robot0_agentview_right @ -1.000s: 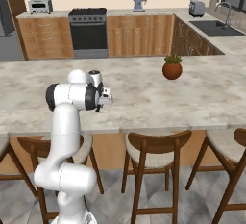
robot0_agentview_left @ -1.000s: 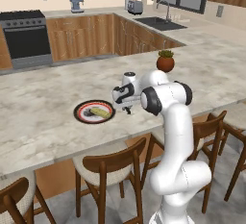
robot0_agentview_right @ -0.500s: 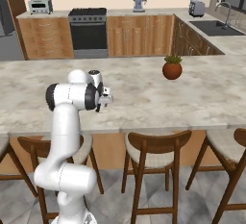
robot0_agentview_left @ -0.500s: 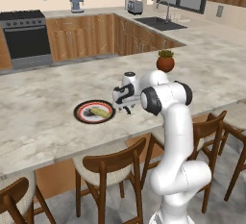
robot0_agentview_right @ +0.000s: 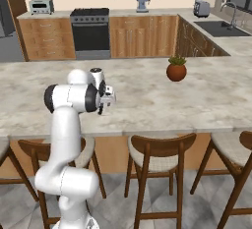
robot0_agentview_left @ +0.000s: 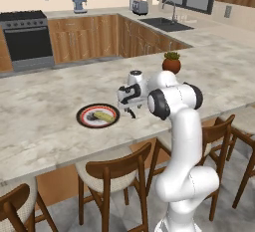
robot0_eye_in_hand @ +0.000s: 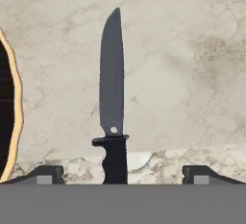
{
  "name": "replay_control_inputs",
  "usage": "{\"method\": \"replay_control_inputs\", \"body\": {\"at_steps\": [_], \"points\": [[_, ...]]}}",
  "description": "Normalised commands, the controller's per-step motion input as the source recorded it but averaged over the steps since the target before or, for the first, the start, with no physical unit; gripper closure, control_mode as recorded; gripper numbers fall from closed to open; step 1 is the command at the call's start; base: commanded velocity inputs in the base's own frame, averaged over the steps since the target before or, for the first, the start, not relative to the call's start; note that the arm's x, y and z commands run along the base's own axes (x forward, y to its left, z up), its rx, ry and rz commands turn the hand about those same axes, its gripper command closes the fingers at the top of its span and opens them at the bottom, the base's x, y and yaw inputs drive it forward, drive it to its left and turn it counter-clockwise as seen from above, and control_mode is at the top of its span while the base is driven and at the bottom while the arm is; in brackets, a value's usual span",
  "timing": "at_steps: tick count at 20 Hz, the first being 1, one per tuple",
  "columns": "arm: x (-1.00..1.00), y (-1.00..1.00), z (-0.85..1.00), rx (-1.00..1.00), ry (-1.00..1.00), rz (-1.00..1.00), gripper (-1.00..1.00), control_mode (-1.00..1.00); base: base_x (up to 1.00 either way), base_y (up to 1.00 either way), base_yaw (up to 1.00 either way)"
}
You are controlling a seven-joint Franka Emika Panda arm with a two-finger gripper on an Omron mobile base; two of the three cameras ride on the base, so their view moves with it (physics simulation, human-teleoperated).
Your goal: Retrieve the butter from the fridge and place it on a plate on the dining table. Then retrieve the butter knife by the fridge and place it near the plate.
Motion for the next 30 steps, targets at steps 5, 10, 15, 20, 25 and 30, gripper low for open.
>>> {"method": "replay_control_inputs", "body": {"at_steps": [5, 10, 15, 20, 25, 30], "points": [[-0.56, -0.08, 0.78, 0.00, -0.09, 0.00, -1.00, -1.00, 0.00, 0.00, 0.00], [-0.96, -0.03, 0.73, -0.01, -0.19, 0.02, -1.00, -1.00, 0.00, 0.00, 0.00], [-1.00, -0.05, 0.66, 0.00, -0.03, 0.00, -1.00, -1.00, 0.00, 0.00, 0.00], [-1.00, -0.21, 0.36, 0.00, 0.16, -0.01, -1.00, -1.00, 0.00, 0.00, 0.00], [-0.95, -0.25, 0.21, 0.00, 0.19, -0.01, -1.00, -1.00, 0.00, 0.00, 0.00], [-0.40, -0.34, 0.05, 0.00, 0.26, 0.00, -1.00, -1.00, 0.00, 0.00, 0.00]]}}
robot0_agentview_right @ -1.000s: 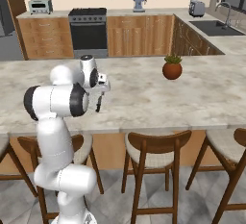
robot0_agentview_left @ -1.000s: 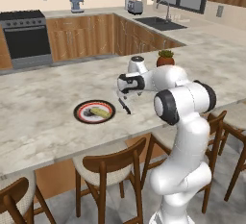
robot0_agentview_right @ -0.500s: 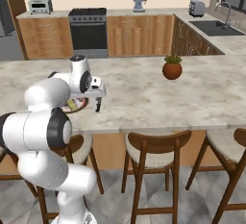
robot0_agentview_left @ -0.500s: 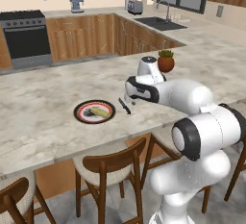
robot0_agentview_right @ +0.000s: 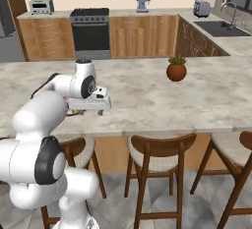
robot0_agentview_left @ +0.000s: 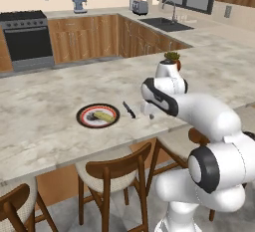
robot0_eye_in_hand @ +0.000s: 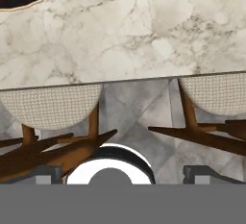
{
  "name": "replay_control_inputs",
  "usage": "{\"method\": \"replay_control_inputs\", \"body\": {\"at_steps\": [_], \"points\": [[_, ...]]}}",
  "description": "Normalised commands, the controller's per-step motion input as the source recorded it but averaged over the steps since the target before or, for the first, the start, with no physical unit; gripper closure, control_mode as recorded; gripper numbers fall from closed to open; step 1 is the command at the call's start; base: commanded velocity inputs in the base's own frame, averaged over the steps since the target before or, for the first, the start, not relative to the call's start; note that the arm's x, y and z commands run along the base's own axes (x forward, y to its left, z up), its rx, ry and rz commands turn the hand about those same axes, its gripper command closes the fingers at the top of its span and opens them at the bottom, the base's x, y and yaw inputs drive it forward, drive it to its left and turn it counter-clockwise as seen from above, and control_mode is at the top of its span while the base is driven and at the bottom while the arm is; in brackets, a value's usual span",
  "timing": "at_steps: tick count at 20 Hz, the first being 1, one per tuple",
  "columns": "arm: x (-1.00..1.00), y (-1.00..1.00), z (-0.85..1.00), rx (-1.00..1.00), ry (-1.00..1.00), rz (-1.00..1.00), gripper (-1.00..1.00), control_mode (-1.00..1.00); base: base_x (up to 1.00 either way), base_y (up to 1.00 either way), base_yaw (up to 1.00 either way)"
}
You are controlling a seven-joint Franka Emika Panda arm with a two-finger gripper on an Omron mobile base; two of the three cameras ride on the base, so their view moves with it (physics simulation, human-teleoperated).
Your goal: Retrieve the butter from the fridge and place it on a plate on the dining table. Then retrieve the butter knife by the fridge and place it near the plate.
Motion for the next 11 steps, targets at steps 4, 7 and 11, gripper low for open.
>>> {"method": "replay_control_inputs", "body": {"at_steps": [4, 7, 11], "points": [[-0.30, -0.06, 0.09, 0.00, 0.14, -0.02, -1.00, -1.00, 0.00, 0.00, 0.00], [-0.41, 0.00, 0.18, -0.07, -0.02, -0.06, -1.00, -1.00, 0.00, 0.00, 0.00], [-0.44, 0.00, 0.25, -0.14, -0.12, -0.11, -1.00, -1.00, 0.00, 0.00, 0.00]]}}
